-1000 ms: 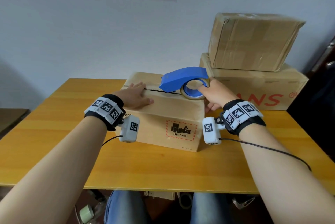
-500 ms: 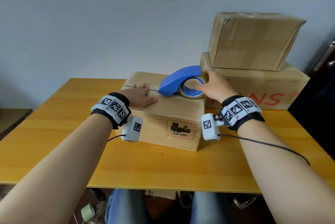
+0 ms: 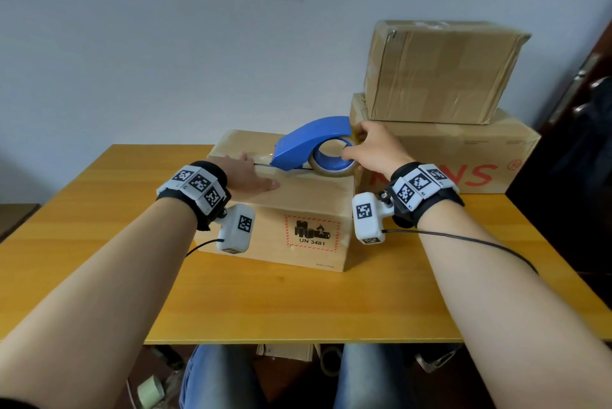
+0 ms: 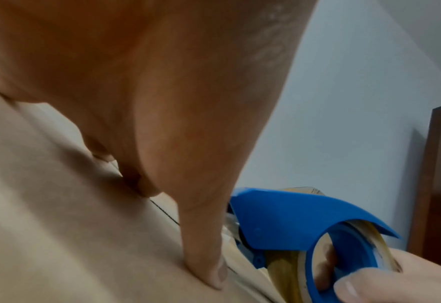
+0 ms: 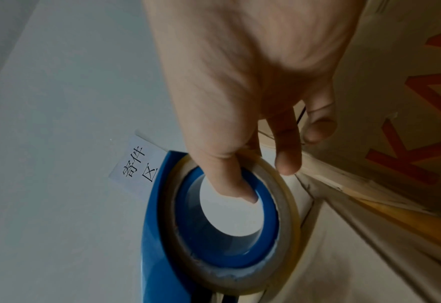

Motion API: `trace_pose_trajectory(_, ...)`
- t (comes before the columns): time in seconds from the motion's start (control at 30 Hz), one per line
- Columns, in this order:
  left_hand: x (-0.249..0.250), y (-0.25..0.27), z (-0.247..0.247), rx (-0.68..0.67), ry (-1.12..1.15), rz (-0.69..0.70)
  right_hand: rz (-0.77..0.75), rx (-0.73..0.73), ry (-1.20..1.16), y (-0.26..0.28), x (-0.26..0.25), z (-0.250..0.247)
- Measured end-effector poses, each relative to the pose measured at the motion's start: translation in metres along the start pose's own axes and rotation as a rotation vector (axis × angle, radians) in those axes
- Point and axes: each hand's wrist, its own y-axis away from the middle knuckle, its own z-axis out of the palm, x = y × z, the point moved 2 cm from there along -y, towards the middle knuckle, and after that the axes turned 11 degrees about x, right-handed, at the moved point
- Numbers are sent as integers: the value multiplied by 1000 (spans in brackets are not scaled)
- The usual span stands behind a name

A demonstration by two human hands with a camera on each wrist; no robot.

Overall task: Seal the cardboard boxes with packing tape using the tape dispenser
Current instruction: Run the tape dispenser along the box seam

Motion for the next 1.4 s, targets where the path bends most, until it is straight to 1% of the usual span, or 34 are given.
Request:
trace_pose_trajectory(0.07, 1, -1, -2, -2, -9, 0, 22, 3, -9, -1, 3, -5)
trace_pose_trajectory(0.13, 0, -1, -4, -6, 2, 4, 52, 37, -23, -2, 10, -14)
trace_pose_trajectory(0.27, 1, 2, -2, 28, 7, -11, 105, 77, -60, -2, 29, -34)
trace_pose_trajectory(0.47, 3, 2, 1, 50, 6, -9, 210, 267, -64, 5, 74, -87)
trace_pose_trajectory(0.57, 3, 1, 2, 54, -3, -2, 219, 268, -69, 7, 86, -94)
trace_pose_trajectory(0.83, 3, 3, 4, 73, 57, 4, 247, 234, -73, 3, 96, -89)
trace_pose_trajectory(0.97, 7, 8, 3, 84, 93, 1, 244, 242, -90, 5, 98, -85)
trace_pose_trajectory(1.03, 11, 11, 1, 75, 86, 21, 249, 238, -113, 6, 97, -83)
trace_pose_trajectory(1.17, 32, 16, -6, 83, 95, 137, 291, 254, -198, 6, 92, -82)
trace_pose_trajectory(1.33, 65, 24, -5, 83, 117, 232, 228, 273, -171, 6, 90, -89)
trace_pose_trajectory(1.4, 78, 28, -6, 67, 160, 254, 227, 279, -168, 7, 93, -92)
